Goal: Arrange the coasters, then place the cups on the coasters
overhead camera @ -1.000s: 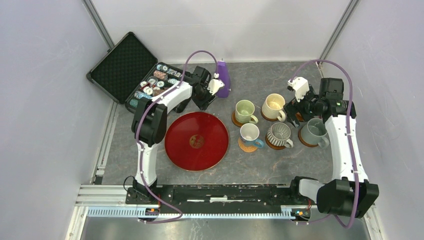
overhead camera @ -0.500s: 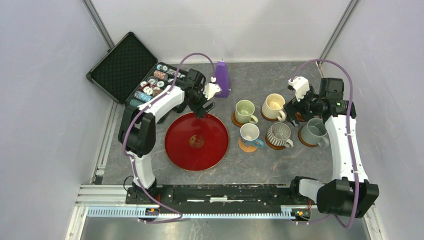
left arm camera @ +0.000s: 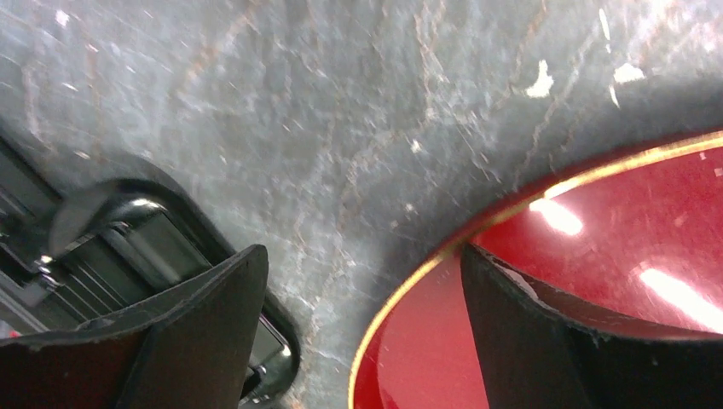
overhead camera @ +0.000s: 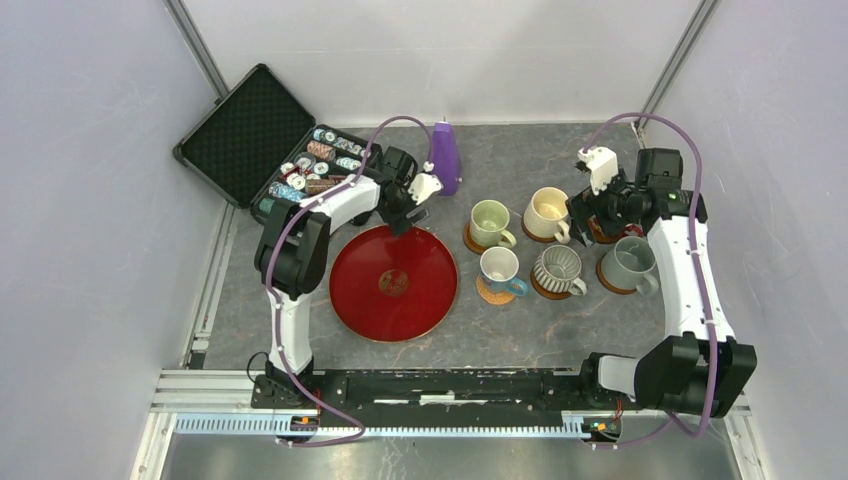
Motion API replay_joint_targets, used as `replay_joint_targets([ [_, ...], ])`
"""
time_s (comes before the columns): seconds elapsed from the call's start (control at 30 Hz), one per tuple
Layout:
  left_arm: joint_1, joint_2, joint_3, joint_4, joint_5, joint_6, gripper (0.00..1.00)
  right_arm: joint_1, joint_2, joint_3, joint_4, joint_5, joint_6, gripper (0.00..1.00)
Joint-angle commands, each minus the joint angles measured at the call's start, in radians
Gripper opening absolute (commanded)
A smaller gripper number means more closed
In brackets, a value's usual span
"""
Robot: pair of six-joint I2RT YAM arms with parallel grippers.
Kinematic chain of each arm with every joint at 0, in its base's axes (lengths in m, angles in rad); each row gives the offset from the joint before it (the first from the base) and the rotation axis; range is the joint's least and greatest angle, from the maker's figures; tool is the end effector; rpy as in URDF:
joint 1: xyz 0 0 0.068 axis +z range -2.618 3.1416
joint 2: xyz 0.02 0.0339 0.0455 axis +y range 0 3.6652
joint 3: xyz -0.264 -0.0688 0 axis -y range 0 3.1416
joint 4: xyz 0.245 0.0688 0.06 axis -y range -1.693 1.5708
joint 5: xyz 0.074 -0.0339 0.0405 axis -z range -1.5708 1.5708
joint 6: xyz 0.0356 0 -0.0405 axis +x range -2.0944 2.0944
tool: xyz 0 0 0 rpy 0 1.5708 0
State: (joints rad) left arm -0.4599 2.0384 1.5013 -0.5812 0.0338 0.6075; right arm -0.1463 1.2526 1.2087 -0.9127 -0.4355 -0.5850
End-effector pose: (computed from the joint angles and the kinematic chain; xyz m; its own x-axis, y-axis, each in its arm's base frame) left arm 0.3831 -0.1911 0.1768 -0.4009 0.8352 -0.3763 0.8351 0.5021 0.2246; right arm 0.2456 -0.0210 0.3266 -0.6142 -0.4156 -0.6708 -0.5368 0.8432 -0.0308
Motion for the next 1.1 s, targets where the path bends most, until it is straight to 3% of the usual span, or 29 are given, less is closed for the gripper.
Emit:
replay_joint_targets([
  [0.0,-0.002,0.030,0.063,0.080,-0.029,-0.013,0.89,-0.006,0.019,0.070,0.043,-0.007,0.035,0.98],
  [0.23,-0.002,0.035,0.119,0.083,-0.029,-0.056,0.88,-0.006,0.055,0.083,0.066,-0.032,0.050,0.98],
  [0.33,-0.002,0.003,0.136,0.046,-0.009,-0.078,0.91,-0.006,0.078,0.100,0.072,-0.049,0.056,0.98],
  [0.43,0.001,-0.079,0.163,-0.053,0.084,-0.133,0.99,-0.006,0.106,0.119,0.088,-0.057,0.062,0.98],
  [0.57,0.048,-0.170,0.253,-0.232,0.208,-0.245,1.00,-0.006,0.160,0.167,0.114,-0.081,0.083,0.98],
  [0.8,0.279,-0.314,0.362,-0.438,0.414,-0.353,1.00,-0.006,0.287,0.302,0.134,-0.143,0.110,0.98],
  [1.07,0.601,-0.538,0.148,-0.492,0.473,-0.313,1.00,0.014,0.330,0.258,0.146,-0.161,0.081,0.98],
])
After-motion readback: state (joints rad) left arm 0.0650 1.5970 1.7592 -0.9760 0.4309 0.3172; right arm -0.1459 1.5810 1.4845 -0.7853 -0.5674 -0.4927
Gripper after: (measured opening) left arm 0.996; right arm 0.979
